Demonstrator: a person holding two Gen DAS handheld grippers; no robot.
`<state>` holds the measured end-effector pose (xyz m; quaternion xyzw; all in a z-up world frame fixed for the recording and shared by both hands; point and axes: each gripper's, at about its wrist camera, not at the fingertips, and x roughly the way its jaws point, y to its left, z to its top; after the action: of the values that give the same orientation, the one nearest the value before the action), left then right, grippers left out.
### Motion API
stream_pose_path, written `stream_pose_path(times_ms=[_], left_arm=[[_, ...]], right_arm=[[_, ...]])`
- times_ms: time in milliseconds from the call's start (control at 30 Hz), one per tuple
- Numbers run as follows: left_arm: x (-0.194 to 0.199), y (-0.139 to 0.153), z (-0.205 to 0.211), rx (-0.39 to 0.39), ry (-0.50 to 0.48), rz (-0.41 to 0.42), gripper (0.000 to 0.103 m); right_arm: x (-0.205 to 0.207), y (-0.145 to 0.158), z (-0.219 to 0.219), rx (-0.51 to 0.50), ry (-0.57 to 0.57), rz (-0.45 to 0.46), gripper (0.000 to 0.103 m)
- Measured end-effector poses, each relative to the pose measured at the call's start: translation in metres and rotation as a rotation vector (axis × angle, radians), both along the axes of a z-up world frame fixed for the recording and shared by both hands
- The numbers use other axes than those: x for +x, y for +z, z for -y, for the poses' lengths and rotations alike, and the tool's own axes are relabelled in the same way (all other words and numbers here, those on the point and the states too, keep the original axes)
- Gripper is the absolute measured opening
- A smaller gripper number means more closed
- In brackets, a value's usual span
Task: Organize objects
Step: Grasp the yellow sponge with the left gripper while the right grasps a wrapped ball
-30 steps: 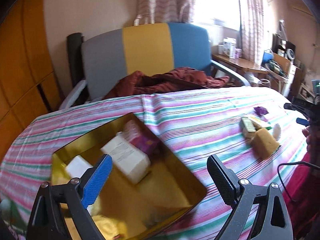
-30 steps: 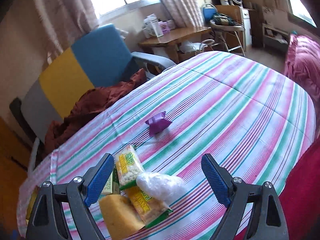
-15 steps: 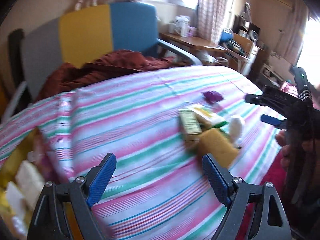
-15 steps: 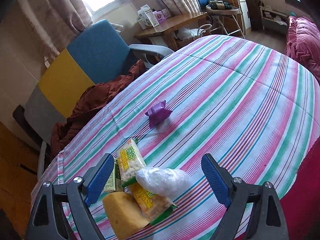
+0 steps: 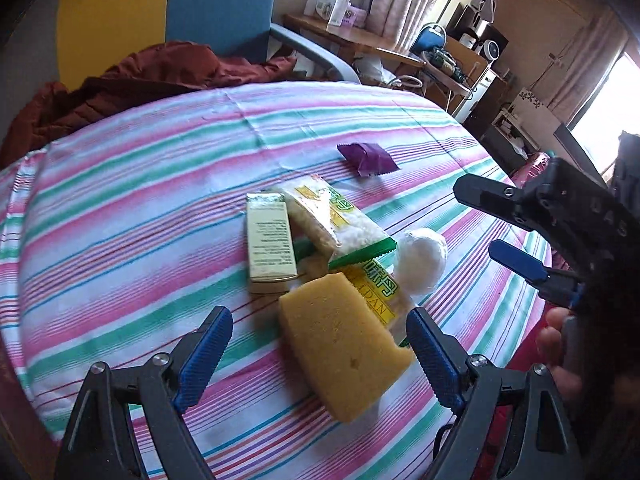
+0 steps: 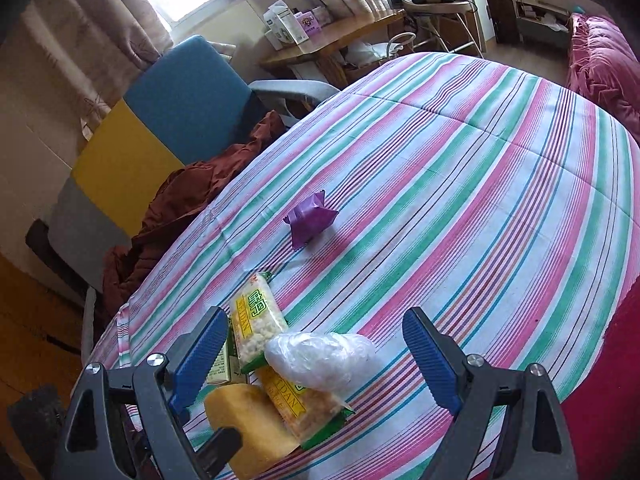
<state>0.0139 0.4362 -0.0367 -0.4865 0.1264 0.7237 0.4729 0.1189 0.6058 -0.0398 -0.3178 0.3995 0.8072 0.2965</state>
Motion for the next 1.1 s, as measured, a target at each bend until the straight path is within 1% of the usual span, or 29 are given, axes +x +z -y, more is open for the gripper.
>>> stream_pose_path(times_ms=[67,100,133,200,233,400,467,600,667,767,833,933,967,1000,1067,1100], left_arm=[[0.0,-0.006,-0.004,-0.009,0.004,-0.001,0.086],[0.0,-0.011,-0.005,-0.019,0.002,0.002,0.077],[0.0,-0.016,-0.006,-0.026,-0.012,0.018,0.065],[-0.001,-0.018,-0.001,0.0,-0.042,0.054,0.057],[0.001,-0.017,0.002,0.008,-0.043,0.042,0.054],[0.005,-0.008,0.03,0.054,-0.058,0.027,0.049],[0.008,-0.004,0.043,0.064,-0.06,0.017,0.048],[0.014,0.001,0.074,0.062,-0.05,-0.028,0.048],[0.015,0.001,0.084,0.063,-0.042,-0.035,0.048],[0.016,0.002,0.097,0.07,-0.03,-0.038,0.048],[0.017,0.001,0.104,0.073,-0.021,-0.036,0.048],[0.018,0.003,0.113,0.079,-0.012,-0.036,0.048],[0.019,0.004,0.115,0.08,-0.009,-0.035,0.048],[0.019,0.004,0.118,0.082,-0.006,-0.035,0.048],[0.021,0.006,0.122,0.086,0.0,-0.039,0.048],[0.021,0.008,0.125,0.091,0.004,-0.04,0.048]], right_arm=[[-0.001,-0.002,0.0,-0.006,0.005,0.004,0.091],[-0.002,-0.002,0.0,-0.008,0.006,0.006,0.091],[-0.002,-0.003,0.0,-0.011,0.008,0.008,0.091],[-0.003,-0.004,-0.001,-0.014,0.009,0.013,0.091],[-0.003,-0.005,-0.001,-0.016,0.01,0.016,0.091],[-0.005,-0.007,-0.002,-0.013,0.008,0.038,0.091],[-0.008,-0.01,-0.001,-0.007,0.011,0.069,0.091],[-0.016,-0.014,0.002,0.015,0.031,0.132,0.091],[-0.02,-0.017,0.005,0.028,0.05,0.17,0.091],[-0.025,-0.02,0.008,0.037,0.077,0.202,0.09],[-0.029,-0.023,0.01,0.043,0.089,0.227,0.088],[-0.034,-0.029,0.012,0.052,0.103,0.276,0.076],[-0.036,-0.032,0.012,0.051,0.111,0.294,0.066],[-0.037,-0.034,0.013,0.051,0.12,0.307,0.053],[-0.038,-0.034,0.014,0.057,0.128,0.314,0.042],[-0.036,-0.032,0.013,0.062,0.122,0.304,0.04]])
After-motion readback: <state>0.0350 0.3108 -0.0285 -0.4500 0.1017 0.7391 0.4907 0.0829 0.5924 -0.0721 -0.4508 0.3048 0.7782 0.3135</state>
